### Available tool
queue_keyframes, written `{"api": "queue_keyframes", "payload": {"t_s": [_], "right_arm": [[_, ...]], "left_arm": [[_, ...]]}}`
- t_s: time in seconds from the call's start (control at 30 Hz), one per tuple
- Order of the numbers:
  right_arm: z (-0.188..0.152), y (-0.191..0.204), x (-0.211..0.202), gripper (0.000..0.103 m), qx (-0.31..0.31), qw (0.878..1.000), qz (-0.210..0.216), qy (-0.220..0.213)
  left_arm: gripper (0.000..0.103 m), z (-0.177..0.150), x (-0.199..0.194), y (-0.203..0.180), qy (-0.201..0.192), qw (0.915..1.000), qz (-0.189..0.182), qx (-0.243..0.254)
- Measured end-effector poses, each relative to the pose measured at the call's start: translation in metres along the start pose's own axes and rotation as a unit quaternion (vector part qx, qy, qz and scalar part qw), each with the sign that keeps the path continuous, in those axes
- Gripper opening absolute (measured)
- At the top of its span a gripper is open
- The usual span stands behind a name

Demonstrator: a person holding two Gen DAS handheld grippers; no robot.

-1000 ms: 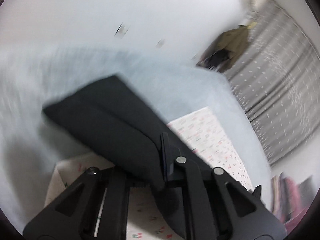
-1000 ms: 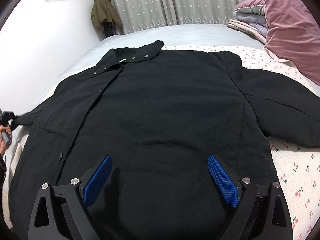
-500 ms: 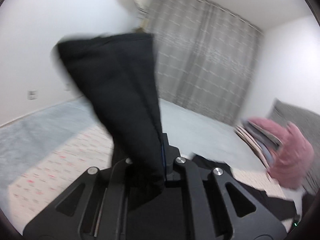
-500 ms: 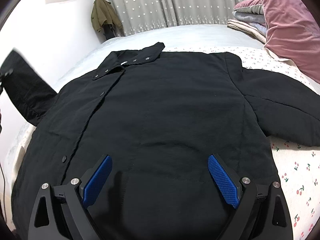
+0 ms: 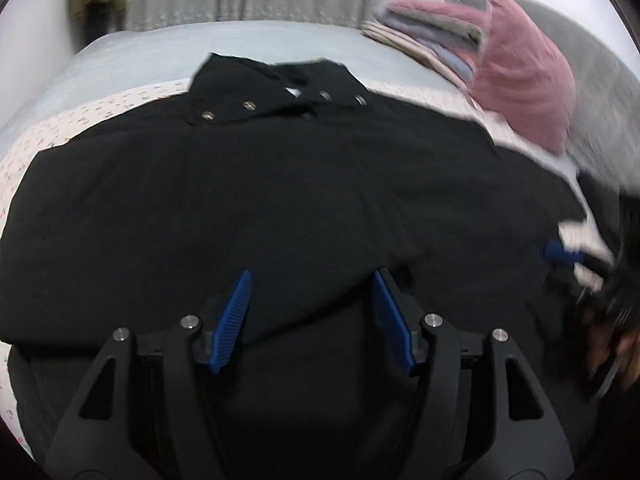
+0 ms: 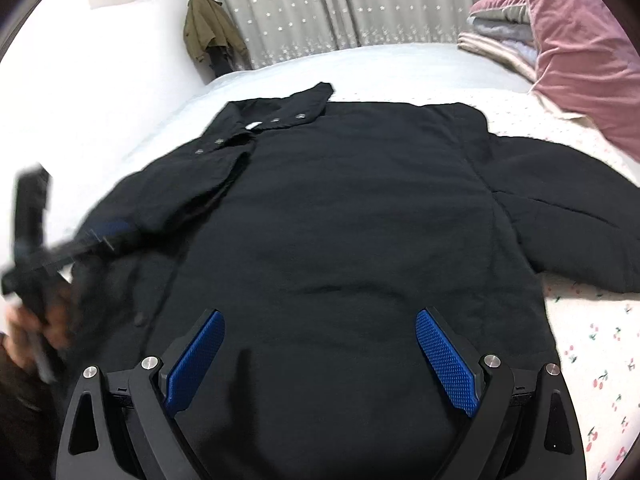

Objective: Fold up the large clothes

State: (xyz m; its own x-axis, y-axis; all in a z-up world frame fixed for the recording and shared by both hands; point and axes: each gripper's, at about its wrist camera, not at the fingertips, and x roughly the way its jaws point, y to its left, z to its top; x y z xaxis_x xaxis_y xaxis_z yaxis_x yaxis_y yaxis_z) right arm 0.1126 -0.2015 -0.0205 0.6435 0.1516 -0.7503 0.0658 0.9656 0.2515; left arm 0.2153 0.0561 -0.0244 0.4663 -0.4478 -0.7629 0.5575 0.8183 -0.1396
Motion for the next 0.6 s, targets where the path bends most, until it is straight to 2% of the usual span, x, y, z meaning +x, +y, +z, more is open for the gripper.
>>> {"api": "queue_keyframes", "payload": {"t_s": [0.1, 0.17, 0.23, 0.27, 0.33, 0.4, 0.47, 0.5, 0.53, 0.57, 0.6], "right_arm": [[0.008, 0.001, -0.008, 0.098, 0.038, 0.997, 0.062, 0.004], [0.02, 0.006, -0.003, 0.098, 0.071, 0.992, 0.107, 0.016], [0.035, 0.017, 0.012, 0.098, 0.093, 0.985, 0.14, 0.032], [0.045, 0.025, 0.024, 0.098, 0.102, 0.981, 0.158, 0.041], [0.058, 0.038, 0.049, 0.097, 0.114, 0.977, 0.171, 0.055], [0.065, 0.05, 0.076, 0.093, 0.127, 0.972, 0.185, 0.068], [0.068, 0.064, 0.107, 0.081, 0.141, 0.967, 0.191, 0.091], [0.067, 0.067, 0.115, 0.064, 0.144, 0.966, 0.19, 0.096], [0.068, 0.073, 0.123, 0.034, 0.143, 0.967, 0.186, 0.102], [0.07, 0.077, 0.127, 0.02, 0.136, 0.969, 0.178, 0.105], [0.072, 0.083, 0.125, 0.017, 0.119, 0.974, 0.166, 0.101]], "left_arm": [[0.069, 0.003, -0.035, 0.007, -0.013, 0.9997, -0.009, 0.017], [0.075, 0.006, -0.056, 0.025, -0.049, 0.9987, 0.015, -0.001], [0.077, 0.008, -0.077, 0.058, -0.082, 0.9938, 0.057, -0.05], [0.077, 0.005, -0.086, 0.076, -0.094, 0.989, 0.081, -0.081], [0.077, -0.008, -0.104, 0.119, -0.124, 0.9734, 0.122, -0.149], [0.072, -0.021, -0.113, 0.152, -0.144, 0.9586, 0.151, -0.194], [0.047, -0.032, -0.115, 0.172, -0.154, 0.948, 0.171, -0.22], [0.04, -0.037, -0.116, 0.184, -0.154, 0.943, 0.178, -0.235], [0.028, -0.041, -0.116, 0.193, -0.154, 0.9399, 0.175, -0.249], [0.023, -0.048, -0.113, 0.192, -0.158, 0.9384, 0.168, -0.257], [0.022, -0.048, -0.11, 0.194, -0.166, 0.9369, 0.161, -0.262]]}}
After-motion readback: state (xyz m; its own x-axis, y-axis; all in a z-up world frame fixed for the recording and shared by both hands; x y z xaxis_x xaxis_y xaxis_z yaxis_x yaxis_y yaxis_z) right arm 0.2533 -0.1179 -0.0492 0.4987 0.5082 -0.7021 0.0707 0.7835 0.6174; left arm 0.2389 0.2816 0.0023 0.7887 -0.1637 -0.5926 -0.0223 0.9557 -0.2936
